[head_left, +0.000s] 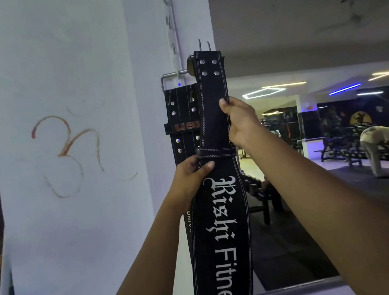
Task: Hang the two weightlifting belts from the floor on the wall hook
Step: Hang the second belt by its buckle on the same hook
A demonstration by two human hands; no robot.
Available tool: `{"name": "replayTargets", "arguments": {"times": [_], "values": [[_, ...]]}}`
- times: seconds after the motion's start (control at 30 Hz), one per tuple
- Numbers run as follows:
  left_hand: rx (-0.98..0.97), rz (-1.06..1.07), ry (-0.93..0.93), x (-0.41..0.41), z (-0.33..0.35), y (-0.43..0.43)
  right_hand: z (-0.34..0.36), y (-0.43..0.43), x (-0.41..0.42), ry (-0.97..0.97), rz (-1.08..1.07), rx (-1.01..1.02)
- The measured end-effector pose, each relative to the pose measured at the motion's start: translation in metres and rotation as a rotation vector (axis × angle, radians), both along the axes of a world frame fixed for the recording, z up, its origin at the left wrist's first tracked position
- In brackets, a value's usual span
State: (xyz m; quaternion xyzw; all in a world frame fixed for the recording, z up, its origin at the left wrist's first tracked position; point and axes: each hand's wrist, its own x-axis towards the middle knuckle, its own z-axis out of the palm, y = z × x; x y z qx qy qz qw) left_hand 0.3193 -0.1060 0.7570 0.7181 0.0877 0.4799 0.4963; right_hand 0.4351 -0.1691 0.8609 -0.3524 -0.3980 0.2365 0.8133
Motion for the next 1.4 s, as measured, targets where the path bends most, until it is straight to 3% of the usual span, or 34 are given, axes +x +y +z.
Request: {"name": "replayTargets", "arguments": {"times": [0.13, 0.23, 0.43, 0.67, 0.87, 1.13, 1.3, 1.4], "values": [[0.025, -0.001, -0.03, 0.0, 0.011, 0.005, 0.002, -0.008, 0.002, -0.174, 0.114, -0.104], [0.013, -0.029, -0.016, -0.001, 0.008, 0.005, -0.001, -0.008, 0.003, -0.121, 0.099, -0.075], [-0.103, -0.104, 0.181, -0.011, -0.029, 0.009, -0.011, -0.002, 0.001, -0.052, 0.029, -0.05], [-0.123, -0.176, 0.03, -0.004, -0.004, 0.005, 0.013, -0.007, 0.001, -0.072, -0.016, 0.028], [-0.186, -0.215, 0.13, -0.009, -0.054, 0.013, 0.009, -0.005, 0.008, -0.062, -0.015, 0.023], [-0.209, -0.238, 0.12, -0.004, -0.041, 0.016, 0.021, -0.003, 0.012, -0.075, -0.005, 0.049], [-0.239, -0.235, 0.221, -0.002, -0.066, 0.023, 0.017, 0.0, 0.018, -0.073, 0.011, 0.045], [-0.246, -0.236, 0.145, -0.001, -0.056, 0.02, 0.02, -0.001, 0.017, -0.09, 0.001, 0.047]]}}
